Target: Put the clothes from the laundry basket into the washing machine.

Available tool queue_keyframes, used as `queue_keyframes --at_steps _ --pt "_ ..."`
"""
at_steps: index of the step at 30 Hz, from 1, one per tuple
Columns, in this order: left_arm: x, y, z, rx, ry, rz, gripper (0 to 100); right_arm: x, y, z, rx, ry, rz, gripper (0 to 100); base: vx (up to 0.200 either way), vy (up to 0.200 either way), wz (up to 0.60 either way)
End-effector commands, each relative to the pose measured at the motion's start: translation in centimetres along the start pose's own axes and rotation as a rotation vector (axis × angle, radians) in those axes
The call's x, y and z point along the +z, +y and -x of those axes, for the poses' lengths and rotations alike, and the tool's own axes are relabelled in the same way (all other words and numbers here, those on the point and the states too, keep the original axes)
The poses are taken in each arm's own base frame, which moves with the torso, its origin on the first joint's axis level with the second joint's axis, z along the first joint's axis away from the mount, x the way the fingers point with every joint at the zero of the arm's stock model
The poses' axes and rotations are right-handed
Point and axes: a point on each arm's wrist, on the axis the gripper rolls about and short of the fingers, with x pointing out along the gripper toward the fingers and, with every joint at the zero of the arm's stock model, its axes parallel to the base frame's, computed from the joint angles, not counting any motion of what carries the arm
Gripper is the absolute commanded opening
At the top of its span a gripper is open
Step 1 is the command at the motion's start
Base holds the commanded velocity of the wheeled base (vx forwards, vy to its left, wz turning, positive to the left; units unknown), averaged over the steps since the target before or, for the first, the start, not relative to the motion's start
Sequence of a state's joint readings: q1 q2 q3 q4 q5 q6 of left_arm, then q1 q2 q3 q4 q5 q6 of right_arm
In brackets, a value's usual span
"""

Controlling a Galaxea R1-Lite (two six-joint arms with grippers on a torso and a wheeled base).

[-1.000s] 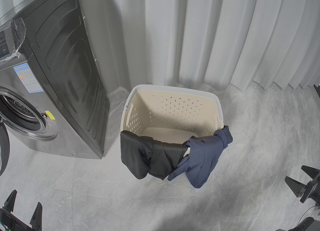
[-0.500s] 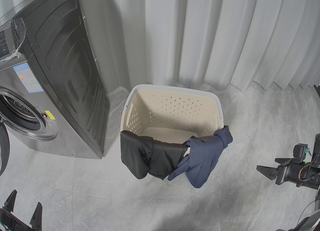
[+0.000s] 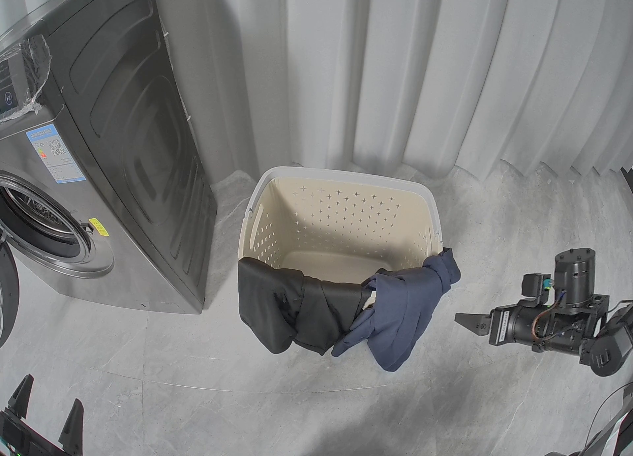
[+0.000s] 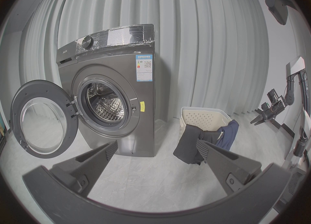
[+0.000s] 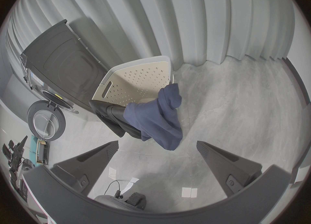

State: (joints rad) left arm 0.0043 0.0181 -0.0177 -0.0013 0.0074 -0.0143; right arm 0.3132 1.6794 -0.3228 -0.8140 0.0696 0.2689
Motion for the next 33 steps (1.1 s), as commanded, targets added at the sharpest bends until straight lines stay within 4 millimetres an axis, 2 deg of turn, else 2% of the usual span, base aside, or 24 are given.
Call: queue_keyframes --at_steps 1,13,25,33 --pt "-0.5 0.0 0.0 0.001 0.004 0.001 100 -0.4 0.4 -2.7 0.004 0.058 0.006 100 0.0 0.0 0.0" --pt "-0.5 0.0 0.0 0.001 0.004 0.0 100 -1.0 1.1 -6.5 0.012 0.106 0.021 100 0.0 0.0 0.0" --pt "-0.5 0.0 0.0 0.001 0.004 0.0 100 -2.8 1.5 -10.3 0.031 0.111 0.043 100 0.0 0.0 0.0" --pt "-0.5 0.0 0.0 0.001 0.004 0.0 100 -2.5 1.5 -12.4 0.012 0.079 0.047 100 0.0 0.0 0.0"
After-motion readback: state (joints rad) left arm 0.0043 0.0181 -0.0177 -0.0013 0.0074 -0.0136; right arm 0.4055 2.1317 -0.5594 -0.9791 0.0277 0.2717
